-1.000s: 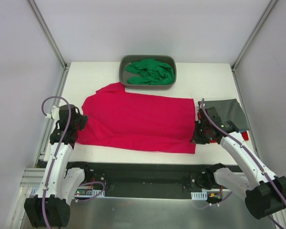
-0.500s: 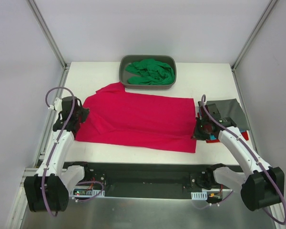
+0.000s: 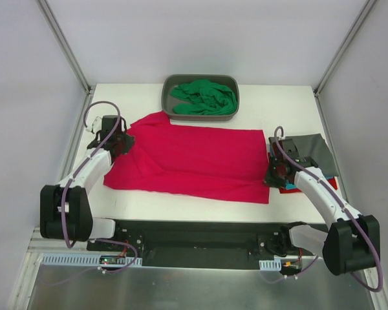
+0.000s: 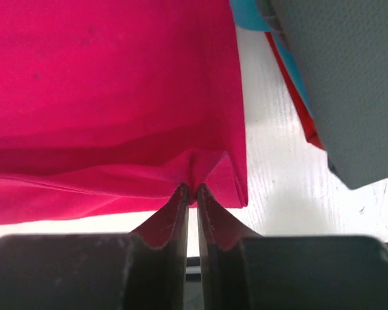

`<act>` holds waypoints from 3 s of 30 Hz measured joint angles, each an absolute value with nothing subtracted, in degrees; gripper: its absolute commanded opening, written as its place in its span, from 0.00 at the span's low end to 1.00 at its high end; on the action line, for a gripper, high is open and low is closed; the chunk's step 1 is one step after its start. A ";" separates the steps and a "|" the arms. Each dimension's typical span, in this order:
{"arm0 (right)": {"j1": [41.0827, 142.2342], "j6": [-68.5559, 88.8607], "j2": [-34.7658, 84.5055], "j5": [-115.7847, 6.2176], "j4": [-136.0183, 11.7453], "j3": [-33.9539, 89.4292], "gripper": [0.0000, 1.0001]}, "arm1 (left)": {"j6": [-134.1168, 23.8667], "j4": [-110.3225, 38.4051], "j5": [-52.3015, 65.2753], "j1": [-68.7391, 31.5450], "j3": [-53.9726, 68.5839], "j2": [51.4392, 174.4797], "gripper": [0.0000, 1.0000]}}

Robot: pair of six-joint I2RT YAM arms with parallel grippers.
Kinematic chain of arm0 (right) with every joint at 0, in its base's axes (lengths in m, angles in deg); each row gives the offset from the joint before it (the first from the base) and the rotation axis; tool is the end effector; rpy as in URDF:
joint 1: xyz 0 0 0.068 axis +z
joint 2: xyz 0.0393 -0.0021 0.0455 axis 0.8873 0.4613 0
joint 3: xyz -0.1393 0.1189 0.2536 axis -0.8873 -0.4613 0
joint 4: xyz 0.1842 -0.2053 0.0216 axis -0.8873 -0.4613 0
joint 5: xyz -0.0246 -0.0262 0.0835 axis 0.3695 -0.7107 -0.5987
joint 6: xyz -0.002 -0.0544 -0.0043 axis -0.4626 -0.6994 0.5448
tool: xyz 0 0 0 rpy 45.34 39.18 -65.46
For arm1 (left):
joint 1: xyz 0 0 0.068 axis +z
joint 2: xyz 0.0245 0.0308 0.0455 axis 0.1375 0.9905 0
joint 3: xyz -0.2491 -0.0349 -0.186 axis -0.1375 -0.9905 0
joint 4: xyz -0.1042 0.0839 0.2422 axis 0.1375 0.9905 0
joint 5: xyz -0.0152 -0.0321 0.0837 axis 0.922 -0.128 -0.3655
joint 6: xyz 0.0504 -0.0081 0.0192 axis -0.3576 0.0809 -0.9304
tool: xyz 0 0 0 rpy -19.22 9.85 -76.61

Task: Fold and stack the t-shirts
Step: Fold the flattened tshirt in 1/3 of the way

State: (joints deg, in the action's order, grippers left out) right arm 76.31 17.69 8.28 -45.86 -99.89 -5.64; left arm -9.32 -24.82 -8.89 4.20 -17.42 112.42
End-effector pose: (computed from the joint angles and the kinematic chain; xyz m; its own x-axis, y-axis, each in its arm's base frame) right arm 0.2015 0.0485 0.2492 -0.8759 0.0404 -0.4807 -0.0106 0.9946 0.1029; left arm 0.2882 -0.0141 0.2755 -0.2899 -0.8188 -0.4956 -0.5186 0.5696 -0.6377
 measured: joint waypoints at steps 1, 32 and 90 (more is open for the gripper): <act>76.09 17.93 9.00 -45.49 -99.50 -5.64 0.22 | -9.34 -24.99 -8.89 4.20 -16.72 113.87 0.02; 85.23 11.44 8.72 -58.26 -87.37 -10.88 0.96 | -18.02 -20.80 -9.89 4.13 -26.60 104.25 0.99; 85.51 9.82 8.98 -52.09 -83.12 -17.33 0.96 | -13.49 -0.36 0.36 -2.69 -34.73 89.37 0.51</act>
